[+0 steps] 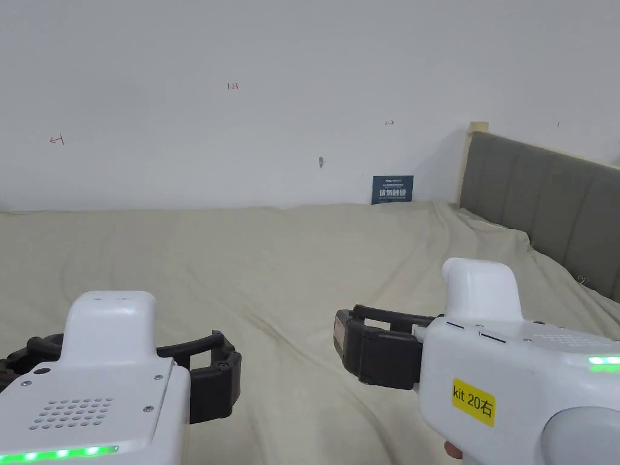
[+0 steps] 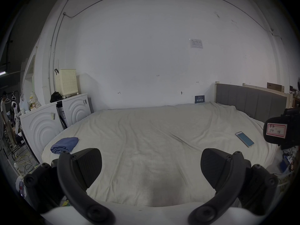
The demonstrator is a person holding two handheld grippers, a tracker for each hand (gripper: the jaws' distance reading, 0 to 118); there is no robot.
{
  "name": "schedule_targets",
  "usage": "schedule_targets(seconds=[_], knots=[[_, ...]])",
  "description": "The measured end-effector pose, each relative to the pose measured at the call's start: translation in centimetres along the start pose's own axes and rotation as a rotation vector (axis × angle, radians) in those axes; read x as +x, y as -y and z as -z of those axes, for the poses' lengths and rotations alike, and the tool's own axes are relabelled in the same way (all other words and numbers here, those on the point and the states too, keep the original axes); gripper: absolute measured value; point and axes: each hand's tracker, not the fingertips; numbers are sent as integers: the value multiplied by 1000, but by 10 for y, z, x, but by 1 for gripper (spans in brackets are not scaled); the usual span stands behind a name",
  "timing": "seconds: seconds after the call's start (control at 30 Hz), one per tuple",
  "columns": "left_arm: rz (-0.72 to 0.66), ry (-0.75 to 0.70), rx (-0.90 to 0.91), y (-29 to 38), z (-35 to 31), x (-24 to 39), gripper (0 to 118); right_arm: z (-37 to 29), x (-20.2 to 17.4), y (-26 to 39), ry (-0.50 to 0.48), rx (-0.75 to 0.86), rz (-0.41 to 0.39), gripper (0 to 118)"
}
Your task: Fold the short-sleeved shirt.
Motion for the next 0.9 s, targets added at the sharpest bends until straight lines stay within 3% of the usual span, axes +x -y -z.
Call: schedule_targets(seconds=[0.27, 0.33, 0.43, 0.6, 0.8, 0.9], knots=[[2, -5, -7, 0, 1, 0, 118, -1, 3, 1, -24, 40, -13, 102], [4, -6, -6, 0, 1, 0, 118, -4, 0, 0, 91, 142, 24, 102], [5, -8, -7, 1, 2, 1, 118, -5, -3, -2, 60, 97, -51, 102], [7, -12, -15, 1, 4, 1, 118, -5, 2, 0, -95, 60, 8, 102], [6, -9, -10, 1, 3, 1, 118, -4, 0, 3, -7, 112, -89, 102], [6, -7, -7, 1, 3, 1, 118, -6, -3, 3, -17, 111, -86, 102]])
